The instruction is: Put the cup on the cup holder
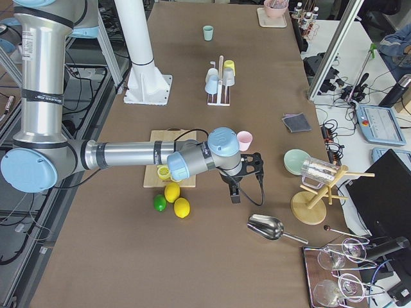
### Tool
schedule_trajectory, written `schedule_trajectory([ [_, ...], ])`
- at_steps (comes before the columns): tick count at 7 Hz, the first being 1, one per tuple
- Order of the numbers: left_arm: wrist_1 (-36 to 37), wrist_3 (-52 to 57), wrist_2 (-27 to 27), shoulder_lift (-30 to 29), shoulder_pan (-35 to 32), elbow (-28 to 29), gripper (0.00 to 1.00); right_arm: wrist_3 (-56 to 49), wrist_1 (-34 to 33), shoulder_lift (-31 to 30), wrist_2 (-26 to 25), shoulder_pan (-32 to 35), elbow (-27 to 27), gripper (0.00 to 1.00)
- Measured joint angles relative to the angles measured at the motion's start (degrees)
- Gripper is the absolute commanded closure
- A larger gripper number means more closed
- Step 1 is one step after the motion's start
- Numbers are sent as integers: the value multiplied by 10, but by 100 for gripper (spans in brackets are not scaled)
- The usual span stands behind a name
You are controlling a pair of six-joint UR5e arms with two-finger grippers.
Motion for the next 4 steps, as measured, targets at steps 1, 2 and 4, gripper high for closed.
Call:
schedule_trajectory([
  [1, 0, 0, 0, -1, 0, 0, 1, 0, 0, 6, -5, -10, 2, 0],
  [2, 1, -1, 0, -1, 0, 1, 1, -2, -1, 11, -7, -15, 3, 0],
  [4, 2, -2, 0, -2, -1, 0, 1, -4, -11, 20, -8, -30, 11, 0],
])
